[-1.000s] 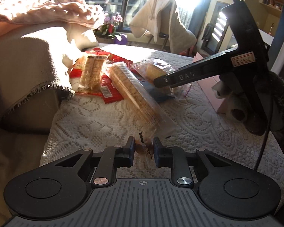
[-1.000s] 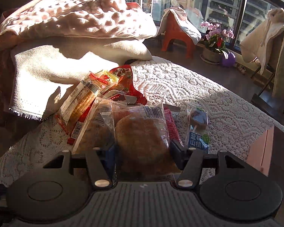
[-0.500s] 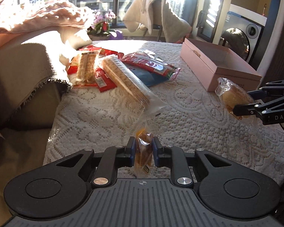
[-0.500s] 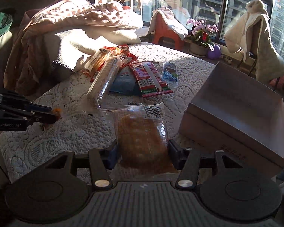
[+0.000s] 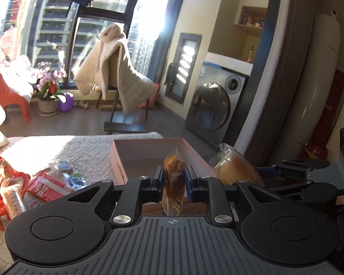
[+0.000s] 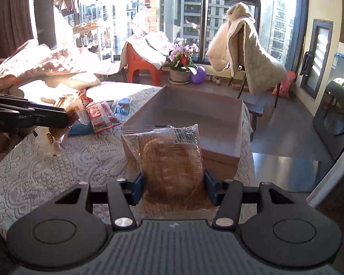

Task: Organize snacks
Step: 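Carry both snacks into the pink box and open both tools, then grasp the blueberry hawthorn stick pack with the right tool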

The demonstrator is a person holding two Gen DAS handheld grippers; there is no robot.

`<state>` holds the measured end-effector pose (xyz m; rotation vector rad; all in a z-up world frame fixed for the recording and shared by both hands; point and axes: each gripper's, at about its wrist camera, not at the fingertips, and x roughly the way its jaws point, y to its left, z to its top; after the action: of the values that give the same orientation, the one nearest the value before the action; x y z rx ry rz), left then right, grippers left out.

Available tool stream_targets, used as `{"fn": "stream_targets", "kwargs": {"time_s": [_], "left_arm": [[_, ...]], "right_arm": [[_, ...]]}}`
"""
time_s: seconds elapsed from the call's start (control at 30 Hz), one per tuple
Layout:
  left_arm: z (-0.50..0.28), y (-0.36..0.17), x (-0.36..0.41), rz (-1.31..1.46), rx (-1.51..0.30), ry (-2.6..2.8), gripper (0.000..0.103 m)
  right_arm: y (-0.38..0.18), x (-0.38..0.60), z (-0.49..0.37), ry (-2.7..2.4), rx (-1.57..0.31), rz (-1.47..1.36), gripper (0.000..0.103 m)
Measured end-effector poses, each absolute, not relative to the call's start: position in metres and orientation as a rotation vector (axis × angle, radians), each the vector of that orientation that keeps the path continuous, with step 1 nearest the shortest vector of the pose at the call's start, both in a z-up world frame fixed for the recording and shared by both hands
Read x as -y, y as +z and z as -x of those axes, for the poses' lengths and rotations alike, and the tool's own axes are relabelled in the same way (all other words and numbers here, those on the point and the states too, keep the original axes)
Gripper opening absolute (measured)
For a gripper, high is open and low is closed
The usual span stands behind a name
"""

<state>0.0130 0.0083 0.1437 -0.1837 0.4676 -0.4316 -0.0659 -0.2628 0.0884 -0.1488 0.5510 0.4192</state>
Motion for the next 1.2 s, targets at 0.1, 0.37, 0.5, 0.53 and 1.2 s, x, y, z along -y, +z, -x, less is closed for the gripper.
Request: {"fn": "stream_targets", "kwargs": {"time_s": [0.1,0.37,0.5,0.53,1.2], "left_arm": [[-0.067,0.139,-0.005,0.271,-0.47,-0.393,0.027],[-0.042,0.103,-0.066,0.244,-0.549,-0.173,0.028],[-0.02,0.081,-0.114,0.286,-0.561,0.065,0.028],[-0.017,0.076,-0.124,0.295,-0.562,0.106,0.028],[0.001,0.045,-0.172,0.362,-0.615,0.161,0.028]], "right_arm": [[0.113,0.258,0.018,0.382,-0.491,0.097,0.066],[0.071,0.246,0.013,0.524,-0.644,0.057,0.082],[0.04,0.201,0.028,0.661,-0.716,0.123,0.081],[0.035,0.188,0.026,0.654,-0.717,0.151,0.081],[0.028,0.015,-0.069,0.703,-0.725,0.24,0.081]]}}
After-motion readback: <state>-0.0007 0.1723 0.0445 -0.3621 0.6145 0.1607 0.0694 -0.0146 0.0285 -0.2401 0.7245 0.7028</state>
